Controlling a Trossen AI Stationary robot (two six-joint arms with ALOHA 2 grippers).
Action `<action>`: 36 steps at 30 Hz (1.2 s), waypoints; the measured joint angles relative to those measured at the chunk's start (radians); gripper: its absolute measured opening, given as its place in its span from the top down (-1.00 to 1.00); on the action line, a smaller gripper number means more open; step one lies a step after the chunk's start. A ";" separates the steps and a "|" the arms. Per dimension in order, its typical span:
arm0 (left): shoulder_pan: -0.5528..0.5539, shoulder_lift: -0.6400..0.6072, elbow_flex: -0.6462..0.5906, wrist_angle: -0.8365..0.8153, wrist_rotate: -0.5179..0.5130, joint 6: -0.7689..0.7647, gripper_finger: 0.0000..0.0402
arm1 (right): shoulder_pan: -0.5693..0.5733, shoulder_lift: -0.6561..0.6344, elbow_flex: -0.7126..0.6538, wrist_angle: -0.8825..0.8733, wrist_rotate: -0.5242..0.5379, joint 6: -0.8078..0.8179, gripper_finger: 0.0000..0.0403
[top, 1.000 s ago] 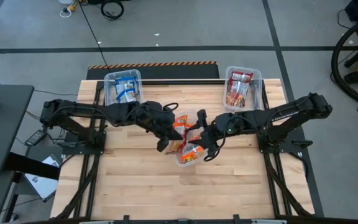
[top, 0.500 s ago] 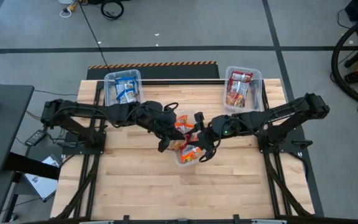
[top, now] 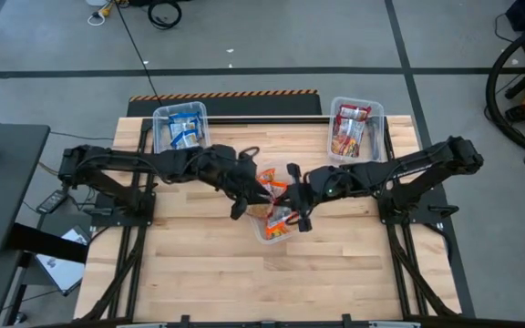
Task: Sort Maruchan noodles
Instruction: Put the red noodle pack into the right transparent bin
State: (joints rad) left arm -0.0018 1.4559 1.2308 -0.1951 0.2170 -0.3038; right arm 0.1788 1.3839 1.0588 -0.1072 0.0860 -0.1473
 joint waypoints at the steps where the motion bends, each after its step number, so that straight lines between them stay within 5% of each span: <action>1: 0.006 -0.016 0.000 -0.005 0.004 0.011 0.32 | -0.005 -0.004 0.000 -0.004 -0.002 0.041 0.93; 9: 0.062 -0.274 0.001 -0.117 0.000 0.025 0.01 | -0.108 -0.191 0.000 -0.185 -0.004 0.296 0.96; 16: 0.049 -0.457 0.001 -0.075 -0.116 0.000 0.03 | -0.383 -0.416 0.000 -0.576 0.139 0.393 0.95; 21: -0.001 -0.470 0.002 0.100 -0.150 0.022 0.04 | -0.626 -0.476 0.000 -0.755 0.179 0.420 0.95; 26: -0.028 -0.454 0.001 0.130 -0.152 0.049 0.04 | -0.804 -0.470 -0.003 -0.892 0.102 0.364 0.95; 36: -0.049 -0.437 0.000 0.110 -0.153 0.001 0.04 | -1.023 -0.419 -0.146 -0.865 -0.108 0.272 0.95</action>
State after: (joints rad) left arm -0.0505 1.0191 1.2312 -0.0853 0.0640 -0.3031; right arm -0.8439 0.9648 0.9123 -0.9717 -0.0221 0.1243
